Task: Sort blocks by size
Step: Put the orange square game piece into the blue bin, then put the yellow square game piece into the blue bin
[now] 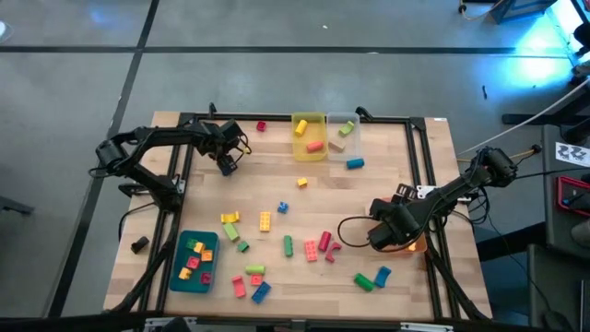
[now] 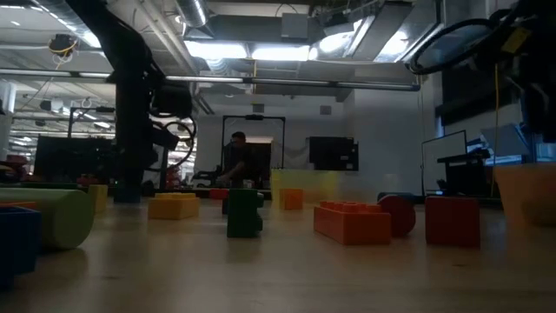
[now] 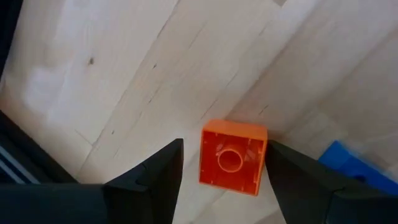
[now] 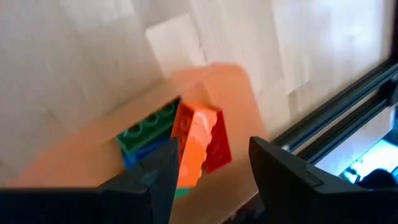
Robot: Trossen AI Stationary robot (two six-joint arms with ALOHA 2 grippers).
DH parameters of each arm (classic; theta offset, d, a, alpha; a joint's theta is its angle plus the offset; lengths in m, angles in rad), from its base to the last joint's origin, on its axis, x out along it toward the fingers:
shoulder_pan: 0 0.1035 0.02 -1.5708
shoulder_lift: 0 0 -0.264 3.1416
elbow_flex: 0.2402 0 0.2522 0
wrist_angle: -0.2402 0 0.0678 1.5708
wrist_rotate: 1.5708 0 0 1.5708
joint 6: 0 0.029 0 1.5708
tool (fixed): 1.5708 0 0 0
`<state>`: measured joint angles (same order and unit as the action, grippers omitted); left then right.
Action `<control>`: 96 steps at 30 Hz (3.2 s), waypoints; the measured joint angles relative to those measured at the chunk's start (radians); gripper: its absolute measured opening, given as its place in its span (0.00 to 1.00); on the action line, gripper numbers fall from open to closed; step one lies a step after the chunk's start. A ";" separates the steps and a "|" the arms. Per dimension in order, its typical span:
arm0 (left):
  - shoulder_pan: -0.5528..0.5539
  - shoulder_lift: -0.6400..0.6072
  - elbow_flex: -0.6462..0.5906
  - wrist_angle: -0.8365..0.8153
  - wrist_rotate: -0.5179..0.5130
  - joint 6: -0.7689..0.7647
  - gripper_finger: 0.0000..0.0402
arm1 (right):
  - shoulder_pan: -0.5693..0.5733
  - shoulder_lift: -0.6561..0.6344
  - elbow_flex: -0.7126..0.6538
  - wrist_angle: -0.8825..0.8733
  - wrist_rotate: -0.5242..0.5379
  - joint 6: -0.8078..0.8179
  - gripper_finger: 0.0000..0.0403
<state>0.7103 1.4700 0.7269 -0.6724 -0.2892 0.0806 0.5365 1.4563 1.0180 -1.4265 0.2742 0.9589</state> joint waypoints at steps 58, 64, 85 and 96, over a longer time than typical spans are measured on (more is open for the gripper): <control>-1.025 -0.203 0.326 -0.640 0.653 -1.078 0.30 | -0.631 0.002 0.000 1.079 -0.181 -1.228 0.48; -1.157 -0.201 0.326 -0.574 0.637 -1.392 0.33 | -0.629 0.002 0.000 1.078 -0.181 -1.228 0.48; -1.223 -0.185 0.325 -0.500 0.298 -1.457 0.50 | -0.629 0.117 -0.001 1.220 -0.272 -1.374 0.48; -1.202 -0.185 0.325 -0.385 0.021 -1.277 0.50 | -0.677 0.313 -0.001 1.385 -0.267 -1.438 0.48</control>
<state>-0.4918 1.2854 1.0519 -1.0569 -0.2679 -1.1960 -0.1400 1.7690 1.0172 -0.0410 0.0071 -0.4793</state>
